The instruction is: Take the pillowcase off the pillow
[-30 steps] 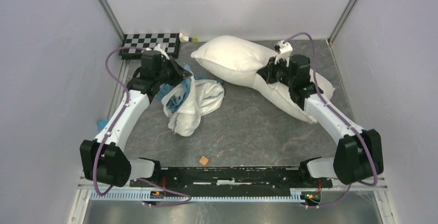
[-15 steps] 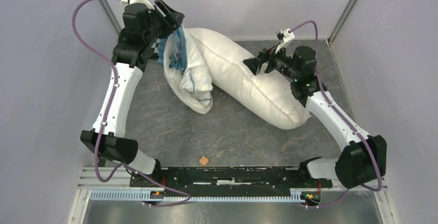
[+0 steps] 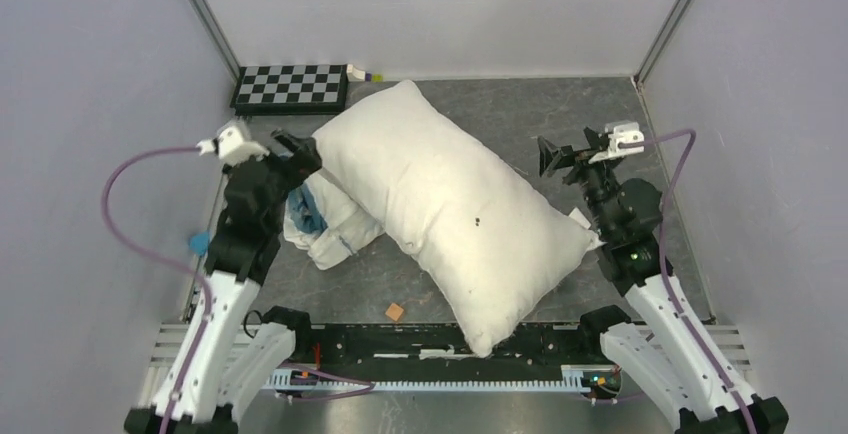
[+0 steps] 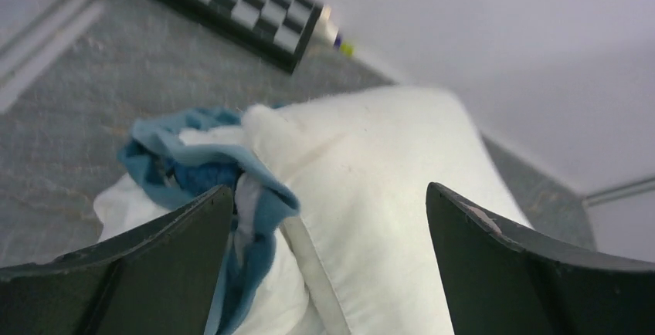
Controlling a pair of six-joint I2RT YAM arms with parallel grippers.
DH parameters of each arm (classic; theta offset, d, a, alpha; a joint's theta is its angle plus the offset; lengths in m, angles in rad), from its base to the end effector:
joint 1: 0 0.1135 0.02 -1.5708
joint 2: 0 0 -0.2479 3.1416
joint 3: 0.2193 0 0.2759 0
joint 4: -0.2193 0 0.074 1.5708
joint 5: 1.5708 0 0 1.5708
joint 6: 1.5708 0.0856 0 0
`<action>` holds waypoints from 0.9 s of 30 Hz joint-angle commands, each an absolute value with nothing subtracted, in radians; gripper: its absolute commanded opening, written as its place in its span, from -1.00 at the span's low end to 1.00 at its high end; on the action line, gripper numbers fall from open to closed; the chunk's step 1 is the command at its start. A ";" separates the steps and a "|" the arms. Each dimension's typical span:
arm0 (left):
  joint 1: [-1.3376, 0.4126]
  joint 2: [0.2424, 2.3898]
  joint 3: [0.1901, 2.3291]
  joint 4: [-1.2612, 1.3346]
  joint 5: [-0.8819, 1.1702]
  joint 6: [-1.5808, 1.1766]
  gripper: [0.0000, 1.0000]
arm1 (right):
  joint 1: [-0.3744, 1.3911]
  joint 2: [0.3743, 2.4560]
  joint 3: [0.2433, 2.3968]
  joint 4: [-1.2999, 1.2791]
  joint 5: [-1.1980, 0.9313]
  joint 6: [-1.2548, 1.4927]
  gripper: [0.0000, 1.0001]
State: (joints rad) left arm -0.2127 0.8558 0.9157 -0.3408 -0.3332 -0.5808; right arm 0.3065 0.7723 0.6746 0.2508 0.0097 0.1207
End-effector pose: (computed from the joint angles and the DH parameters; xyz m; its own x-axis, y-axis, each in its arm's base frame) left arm 0.2713 -0.0300 0.3338 -0.1675 -0.4943 -0.8530 -0.2387 0.8598 -0.4514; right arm 0.2615 0.0819 0.3443 0.1091 0.1608 -0.9809 -0.3079 0.9437 0.1205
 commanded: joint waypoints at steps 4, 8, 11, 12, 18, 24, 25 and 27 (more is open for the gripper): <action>-0.209 0.633 0.583 0.059 -0.391 -0.478 1.00 | 0.298 0.737 0.533 0.221 0.435 0.053 0.96; -0.209 0.633 0.459 0.151 -0.435 -0.415 1.00 | 0.293 0.689 0.347 0.380 0.495 -0.004 0.96; -0.209 0.637 0.365 0.247 -0.500 -0.362 1.00 | 0.286 0.693 0.239 0.491 0.539 -0.079 0.96; -0.209 0.639 0.331 0.274 -0.523 -0.349 1.00 | 0.280 0.706 0.227 0.497 0.549 -0.083 0.96; -0.209 0.746 0.242 0.433 -0.587 -0.160 1.00 | 0.231 0.815 0.155 0.644 0.491 -0.116 0.96; -0.158 0.934 0.177 0.638 -0.542 -0.098 1.00 | 0.178 0.831 -0.036 0.967 0.401 -0.200 0.96; -0.117 0.971 0.170 0.665 -0.478 -0.133 1.00 | 0.176 0.846 -0.050 0.987 0.399 -0.210 0.96; -0.041 1.044 0.166 0.725 -0.351 -0.185 1.00 | 0.175 0.879 -0.056 0.983 0.398 -0.222 0.96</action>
State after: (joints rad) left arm -0.1535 0.9371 0.1913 0.5091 -0.5117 -0.1814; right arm 0.1825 0.8318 0.0174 0.7948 0.4351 -0.1455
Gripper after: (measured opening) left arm 0.994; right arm 0.979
